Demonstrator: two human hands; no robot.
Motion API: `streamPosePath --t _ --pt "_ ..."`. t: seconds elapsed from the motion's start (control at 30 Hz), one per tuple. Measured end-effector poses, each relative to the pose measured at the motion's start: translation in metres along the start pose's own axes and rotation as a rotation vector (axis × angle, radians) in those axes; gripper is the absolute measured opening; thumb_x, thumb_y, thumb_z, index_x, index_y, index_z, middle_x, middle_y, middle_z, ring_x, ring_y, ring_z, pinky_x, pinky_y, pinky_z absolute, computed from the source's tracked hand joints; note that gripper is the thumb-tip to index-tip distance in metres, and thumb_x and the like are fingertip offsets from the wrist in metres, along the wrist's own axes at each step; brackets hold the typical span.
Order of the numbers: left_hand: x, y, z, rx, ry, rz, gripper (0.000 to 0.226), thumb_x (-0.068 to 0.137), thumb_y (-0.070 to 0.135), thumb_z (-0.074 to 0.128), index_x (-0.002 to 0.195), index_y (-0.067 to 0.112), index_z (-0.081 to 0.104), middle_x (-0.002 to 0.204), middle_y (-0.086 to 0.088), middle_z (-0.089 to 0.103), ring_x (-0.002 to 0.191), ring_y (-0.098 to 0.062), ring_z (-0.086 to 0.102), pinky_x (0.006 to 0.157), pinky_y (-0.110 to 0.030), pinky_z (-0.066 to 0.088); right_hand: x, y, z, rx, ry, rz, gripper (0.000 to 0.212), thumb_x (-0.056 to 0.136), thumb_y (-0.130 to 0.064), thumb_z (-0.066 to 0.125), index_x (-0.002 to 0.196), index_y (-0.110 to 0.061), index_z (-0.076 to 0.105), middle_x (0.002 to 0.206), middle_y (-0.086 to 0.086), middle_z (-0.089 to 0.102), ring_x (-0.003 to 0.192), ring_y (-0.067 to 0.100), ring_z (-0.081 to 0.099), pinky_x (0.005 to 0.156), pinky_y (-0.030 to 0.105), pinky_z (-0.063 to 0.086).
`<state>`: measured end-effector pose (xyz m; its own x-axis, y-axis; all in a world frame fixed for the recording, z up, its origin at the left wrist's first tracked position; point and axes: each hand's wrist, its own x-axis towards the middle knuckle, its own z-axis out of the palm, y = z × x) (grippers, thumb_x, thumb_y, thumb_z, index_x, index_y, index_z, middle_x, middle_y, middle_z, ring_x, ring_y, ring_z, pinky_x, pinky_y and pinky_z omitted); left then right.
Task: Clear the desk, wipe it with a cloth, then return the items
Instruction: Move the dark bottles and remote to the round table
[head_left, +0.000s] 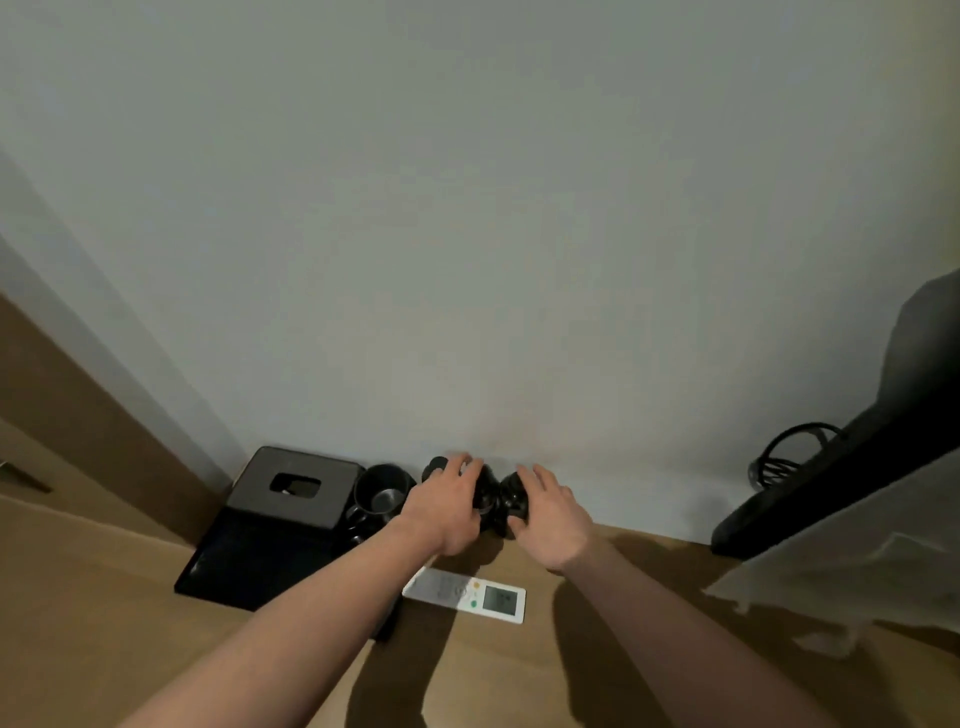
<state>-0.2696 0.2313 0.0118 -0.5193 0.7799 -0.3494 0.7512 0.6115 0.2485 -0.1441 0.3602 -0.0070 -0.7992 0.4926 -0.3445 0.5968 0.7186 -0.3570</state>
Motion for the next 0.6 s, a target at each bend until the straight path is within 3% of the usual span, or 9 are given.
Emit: streamPosePath --t 0.13,0.23,0.5,0.6 --pt "0.022 -0.002 0.011 -0.008 0.000 0.007 0.063 0.097 0.025 0.055 0.155 0.025 0.029 0.152 -0.004 0.044 0.127 -0.032 0.056 0.097 -0.049 0.053 0.022 -0.002 0.008 0.005 -0.010 0.002 0.065 0.103 -0.031 0.055 0.161 -0.026 0.026 0.158 0.001 0.037 0.139 0.026 0.045 0.112 0.037 0.040" --pt "0.032 -0.004 0.015 -0.033 0.065 -0.002 0.053 0.097 0.021 0.058 0.146 0.027 0.038 0.136 -0.005 0.058 0.114 -0.032 0.064 0.090 -0.047 0.056 0.028 -0.001 0.011 0.057 0.058 0.039 0.050 0.101 -0.026 0.058 0.148 -0.030 0.044 0.144 -0.002 0.049 0.125 0.023 0.056 0.104 0.034 0.046" --pt "0.033 -0.001 0.010 -0.020 0.164 -0.017 0.038 0.094 0.010 0.063 0.125 0.026 0.050 0.116 -0.005 0.068 0.102 -0.030 0.066 0.074 -0.038 0.046 0.024 0.003 0.013 0.155 0.192 0.083 0.027 0.097 -0.019 0.069 0.121 -0.029 0.064 0.121 -0.008 0.065 0.103 0.014 0.061 0.089 0.025 0.049" --pt "0.022 0.001 -0.001 -0.080 0.254 0.006 0.031 0.097 0.015 0.062 0.123 0.028 0.053 0.110 -0.001 0.071 0.097 -0.026 0.067 0.075 -0.037 0.051 0.008 -0.002 0.011 0.224 0.261 0.067 0.023 0.096 -0.021 0.070 0.116 -0.032 0.065 0.115 -0.012 0.064 0.095 0.009 0.059 0.086 0.026 0.053"
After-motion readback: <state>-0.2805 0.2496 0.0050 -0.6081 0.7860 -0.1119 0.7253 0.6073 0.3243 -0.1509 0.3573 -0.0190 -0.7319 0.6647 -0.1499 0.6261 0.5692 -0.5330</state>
